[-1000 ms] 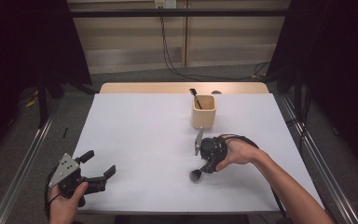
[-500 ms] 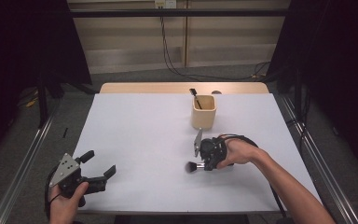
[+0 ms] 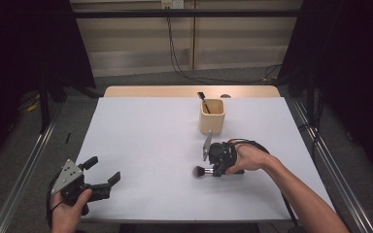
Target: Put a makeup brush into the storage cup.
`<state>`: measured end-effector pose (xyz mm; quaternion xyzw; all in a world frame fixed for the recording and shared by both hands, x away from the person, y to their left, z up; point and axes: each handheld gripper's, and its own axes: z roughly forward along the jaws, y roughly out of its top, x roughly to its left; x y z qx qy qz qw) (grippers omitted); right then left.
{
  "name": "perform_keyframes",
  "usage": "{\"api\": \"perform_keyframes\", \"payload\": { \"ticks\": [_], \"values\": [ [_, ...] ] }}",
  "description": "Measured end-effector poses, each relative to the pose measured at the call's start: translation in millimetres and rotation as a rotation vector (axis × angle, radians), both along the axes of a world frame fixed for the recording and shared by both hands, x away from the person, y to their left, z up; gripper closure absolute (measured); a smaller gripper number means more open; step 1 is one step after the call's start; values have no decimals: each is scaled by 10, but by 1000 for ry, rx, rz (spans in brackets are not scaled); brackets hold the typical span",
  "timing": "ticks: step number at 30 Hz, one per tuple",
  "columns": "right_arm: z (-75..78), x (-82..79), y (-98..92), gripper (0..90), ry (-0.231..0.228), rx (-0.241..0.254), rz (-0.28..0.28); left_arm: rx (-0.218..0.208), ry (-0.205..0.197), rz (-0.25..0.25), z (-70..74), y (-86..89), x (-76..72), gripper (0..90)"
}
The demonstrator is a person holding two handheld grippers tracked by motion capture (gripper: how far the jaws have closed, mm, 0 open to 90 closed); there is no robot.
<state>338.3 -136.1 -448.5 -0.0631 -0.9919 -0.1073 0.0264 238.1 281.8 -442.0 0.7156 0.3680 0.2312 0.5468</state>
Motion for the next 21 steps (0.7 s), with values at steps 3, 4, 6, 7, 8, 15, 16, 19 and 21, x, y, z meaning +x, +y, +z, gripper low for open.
{"api": "perform_keyframes", "payload": {
  "ticks": [3, 4, 6, 7, 8, 15, 16, 19, 21],
  "values": [
    [15, -6, -25, 731, -8, 14, -24, -2, 1, 2, 1, 0, -2, 28],
    [25, -6, -38, 731, -12, 18, -34, -1, 2, 1, 0, 0, -2, 28],
    [55, 0, -71, 731, -25, 33, -50, 0, 1, 2, 1, 1, -2, 28],
    [69, -2, -81, 731, -27, 42, -57, -3, 0, 4, 0, 0, -1, 28],
    [91, -1, -97, 731, -31, 52, -63, -2, 1, 4, 0, 1, 0, 28],
    [199, 18, -201, 731, -55, 121, -132, -6, 2, 6, -2, 3, -2, 28],
    [205, 20, -211, 731, -59, 131, -141, -7, 2, 7, -2, 5, -1, 28],
    [225, 23, -247, 731, -70, 157, -175, -7, 2, 7, 0, 5, -4, 28],
    [237, 13, -266, 731, -80, 167, -197, -4, -1, 8, 2, 3, -5, 28]
  ]
}}
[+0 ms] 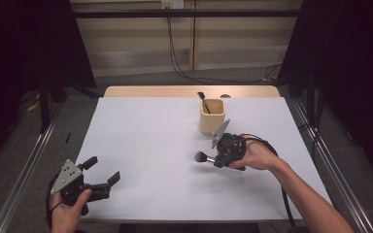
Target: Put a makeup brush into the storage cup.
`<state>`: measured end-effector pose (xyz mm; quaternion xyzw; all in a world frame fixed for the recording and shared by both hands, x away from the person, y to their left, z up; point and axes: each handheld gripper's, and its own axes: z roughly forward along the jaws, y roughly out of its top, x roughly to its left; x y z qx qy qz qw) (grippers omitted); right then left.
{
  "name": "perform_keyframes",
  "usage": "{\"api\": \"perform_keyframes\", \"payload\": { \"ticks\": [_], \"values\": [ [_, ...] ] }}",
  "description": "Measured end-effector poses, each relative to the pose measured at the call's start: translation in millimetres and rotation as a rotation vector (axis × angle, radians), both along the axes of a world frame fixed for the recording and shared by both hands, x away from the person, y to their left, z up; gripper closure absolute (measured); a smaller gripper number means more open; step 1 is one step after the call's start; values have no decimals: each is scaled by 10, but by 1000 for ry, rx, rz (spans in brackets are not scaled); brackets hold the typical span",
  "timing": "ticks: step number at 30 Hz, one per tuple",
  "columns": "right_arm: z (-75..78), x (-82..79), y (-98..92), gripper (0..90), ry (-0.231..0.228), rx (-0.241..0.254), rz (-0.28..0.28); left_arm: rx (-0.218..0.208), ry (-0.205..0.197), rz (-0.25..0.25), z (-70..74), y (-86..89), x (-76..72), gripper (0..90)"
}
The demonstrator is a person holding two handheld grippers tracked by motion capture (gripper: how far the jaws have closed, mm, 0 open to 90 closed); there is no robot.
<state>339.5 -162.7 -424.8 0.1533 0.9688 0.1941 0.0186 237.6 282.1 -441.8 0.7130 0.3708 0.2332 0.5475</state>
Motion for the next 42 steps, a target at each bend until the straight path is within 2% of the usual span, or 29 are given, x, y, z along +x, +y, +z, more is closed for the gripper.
{"api": "perform_keyframes", "payload": {
  "ticks": [4, 8, 17, 28, 31, 42],
  "values": [
    [17, -15, -39, 731, -17, 26, -30, 2, 1, -2, 1, -4, 2, 28],
    [37, -19, -101, 731, -36, 81, -72, -1, 2, 3, -1, 4, 3, 28],
    [44, -53, -192, 731, -63, 155, -145, -3, -1, 2, 2, 1, 1, 28],
    [53, -143, -266, 731, -102, 247, -218, -2, -3, 2, 4, 6, 2, 28],
    [51, -171, -302, 731, -99, 282, -235, -2, -3, 2, 4, 5, 1, 28],
    [43, -278, -460, 731, -153, 439, -341, 1, -5, 4, 6, 8, 0, 28]
  ]
}}
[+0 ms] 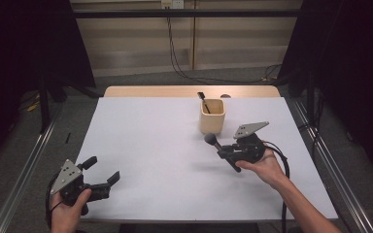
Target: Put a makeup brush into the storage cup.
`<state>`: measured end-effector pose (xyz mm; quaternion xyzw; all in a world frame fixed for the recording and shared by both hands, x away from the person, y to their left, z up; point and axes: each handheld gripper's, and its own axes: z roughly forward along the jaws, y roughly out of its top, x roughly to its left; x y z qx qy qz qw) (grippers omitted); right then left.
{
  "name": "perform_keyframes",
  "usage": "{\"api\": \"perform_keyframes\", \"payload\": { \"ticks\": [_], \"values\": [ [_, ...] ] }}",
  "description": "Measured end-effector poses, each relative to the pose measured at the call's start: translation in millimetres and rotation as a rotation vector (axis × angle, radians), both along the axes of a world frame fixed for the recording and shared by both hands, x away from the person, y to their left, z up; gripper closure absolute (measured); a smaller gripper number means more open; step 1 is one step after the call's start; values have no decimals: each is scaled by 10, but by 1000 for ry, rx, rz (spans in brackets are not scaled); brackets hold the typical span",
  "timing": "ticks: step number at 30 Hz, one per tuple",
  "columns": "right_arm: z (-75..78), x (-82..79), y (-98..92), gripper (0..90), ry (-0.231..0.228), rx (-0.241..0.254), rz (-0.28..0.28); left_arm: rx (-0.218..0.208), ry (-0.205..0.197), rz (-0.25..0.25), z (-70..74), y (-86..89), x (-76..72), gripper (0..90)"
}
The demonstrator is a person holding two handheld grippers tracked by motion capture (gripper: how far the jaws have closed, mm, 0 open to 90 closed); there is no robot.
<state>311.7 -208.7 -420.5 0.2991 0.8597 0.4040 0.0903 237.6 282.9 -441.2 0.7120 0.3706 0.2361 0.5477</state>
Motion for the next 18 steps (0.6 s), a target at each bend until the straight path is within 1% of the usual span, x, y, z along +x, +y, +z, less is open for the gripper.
{"api": "perform_keyframes", "payload": {
  "ticks": [2, 3, 5, 11, 14, 15, 17, 18],
  "values": [
    [-4, -19, -13, 731, -15, 20, -15, -2, 0, 2, -1, 3, 0, 28],
    [-5, -32, -21, 731, -31, 35, -20, -1, 1, 3, 0, 4, 1, 28],
    [-1, -45, -27, 731, -42, 51, -34, -4, 2, 4, -2, 6, 3, 28],
    [-14, -66, -67, 731, -77, 126, -78, -1, 3, 6, -2, 9, 2, 28],
    [-21, -79, -80, 731, -93, 153, -89, -3, 2, 7, 0, 11, 1, 28],
    [-26, -85, -82, 731, -98, 173, -94, -3, 2, 7, 0, 11, 1, 28],
    [-32, -92, -87, 731, -107, 193, -98, -1, 0, 10, 1, 12, 1, 28],
    [-40, -96, -92, 731, -115, 213, -99, -1, 0, 9, 1, 12, 0, 28]
  ]
}}
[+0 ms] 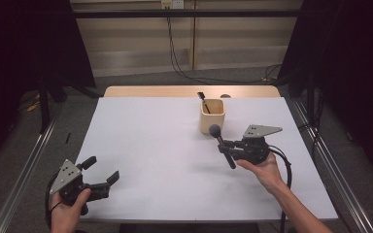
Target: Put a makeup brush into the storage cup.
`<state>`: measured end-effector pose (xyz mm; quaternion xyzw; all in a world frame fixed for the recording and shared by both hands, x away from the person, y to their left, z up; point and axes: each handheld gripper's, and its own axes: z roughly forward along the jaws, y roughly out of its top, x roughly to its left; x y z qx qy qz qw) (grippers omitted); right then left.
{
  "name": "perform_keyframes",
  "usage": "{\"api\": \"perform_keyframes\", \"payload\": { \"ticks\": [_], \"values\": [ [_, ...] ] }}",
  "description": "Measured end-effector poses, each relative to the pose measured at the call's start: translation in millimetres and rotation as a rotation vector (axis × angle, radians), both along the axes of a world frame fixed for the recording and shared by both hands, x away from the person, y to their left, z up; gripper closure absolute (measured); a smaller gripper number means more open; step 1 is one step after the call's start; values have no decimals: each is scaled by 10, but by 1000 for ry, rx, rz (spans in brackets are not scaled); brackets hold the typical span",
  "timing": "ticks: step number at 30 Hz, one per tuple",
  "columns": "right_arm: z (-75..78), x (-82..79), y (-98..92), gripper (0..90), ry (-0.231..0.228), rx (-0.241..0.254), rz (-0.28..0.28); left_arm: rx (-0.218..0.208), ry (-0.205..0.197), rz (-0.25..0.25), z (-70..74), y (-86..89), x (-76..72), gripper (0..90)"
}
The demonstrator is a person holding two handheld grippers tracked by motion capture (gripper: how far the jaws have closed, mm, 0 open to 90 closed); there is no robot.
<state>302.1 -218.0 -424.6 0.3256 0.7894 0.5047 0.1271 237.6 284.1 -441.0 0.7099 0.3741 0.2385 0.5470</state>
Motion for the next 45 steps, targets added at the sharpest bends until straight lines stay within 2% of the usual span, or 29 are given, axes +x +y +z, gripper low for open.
{"api": "perform_keyframes", "payload": {
  "ticks": [4, 14, 18, 22, 30, 39, 45],
  "values": [
    [6, -22, -7, 731, -25, 57, -4, -3, 1, 1, -1, 1, 2, 28],
    [62, -17, -22, 731, -58, 121, -21, -16, 2, 2, 0, -4, 2, 28],
    [133, 11, -30, 731, -74, 120, -40, -26, 4, 2, -3, -14, 5, 28],
    [213, 43, -49, 731, -91, 146, -48, -22, 5, 2, -2, -9, 3, 28],
    [277, 116, -38, 731, -104, 161, -63, -17, 3, 1, -2, -8, 5, 28],
    [432, 280, -22, 731, -153, 181, -89, -15, 3, 3, -1, -3, 3, 28],
    [503, 411, -26, 731, -165, 191, -121, -17, 4, 1, -1, -3, 3, 28]
  ]
}}
